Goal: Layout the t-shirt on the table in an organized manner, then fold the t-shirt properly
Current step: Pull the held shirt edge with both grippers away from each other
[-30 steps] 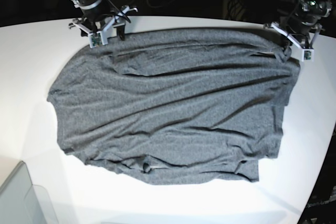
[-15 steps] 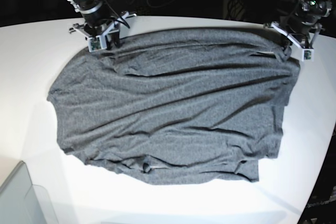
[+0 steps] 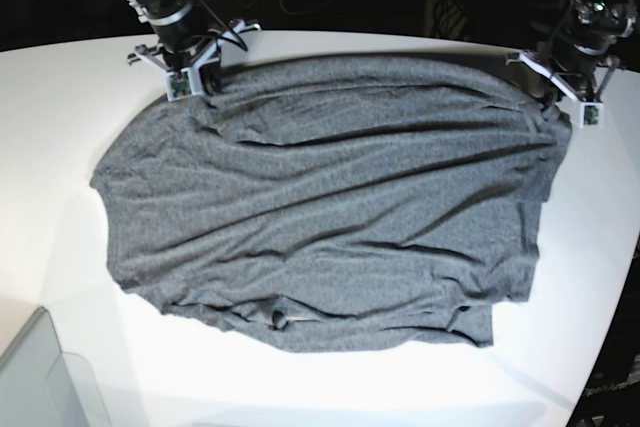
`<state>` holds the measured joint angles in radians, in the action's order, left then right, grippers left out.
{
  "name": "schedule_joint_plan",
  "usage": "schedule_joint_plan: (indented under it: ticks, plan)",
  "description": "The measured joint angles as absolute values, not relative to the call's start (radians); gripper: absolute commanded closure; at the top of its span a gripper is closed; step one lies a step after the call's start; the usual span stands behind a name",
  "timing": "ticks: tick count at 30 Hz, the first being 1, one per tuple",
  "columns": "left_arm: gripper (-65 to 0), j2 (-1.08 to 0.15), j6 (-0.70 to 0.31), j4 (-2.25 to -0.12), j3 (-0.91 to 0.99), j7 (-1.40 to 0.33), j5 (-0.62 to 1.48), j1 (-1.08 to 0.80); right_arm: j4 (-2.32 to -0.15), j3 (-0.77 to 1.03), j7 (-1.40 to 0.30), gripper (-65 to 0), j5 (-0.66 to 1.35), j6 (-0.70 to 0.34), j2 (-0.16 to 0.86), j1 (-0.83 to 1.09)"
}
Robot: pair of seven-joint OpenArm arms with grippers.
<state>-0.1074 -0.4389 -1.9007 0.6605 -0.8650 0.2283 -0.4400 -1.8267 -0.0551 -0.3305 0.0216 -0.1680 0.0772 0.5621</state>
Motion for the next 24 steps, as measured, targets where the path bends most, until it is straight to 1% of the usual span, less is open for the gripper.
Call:
schedule_joint_plan:
  ticks: [8,13,24]
  plan:
    - [-0.2,-0.104,-0.439,-1.937,0.687,-0.867,0.233,-0.414,-1.918,-0.052,-0.331,0.0,0.023,-0.168,0.076,0.545]
    - [-0.2,-0.105,-0.439,-1.934,0.75,-0.874,0.228,-0.369,-1.919,-0.052,-0.331,0.0,0.023,-0.168,0.074,0.507]
    - [-0.2,-0.105,-0.44,-1.932,0.752,-0.871,0.226,-0.327,-1.918,-0.054,-0.33,0.0,0.023,-0.168,0.071,0.465]
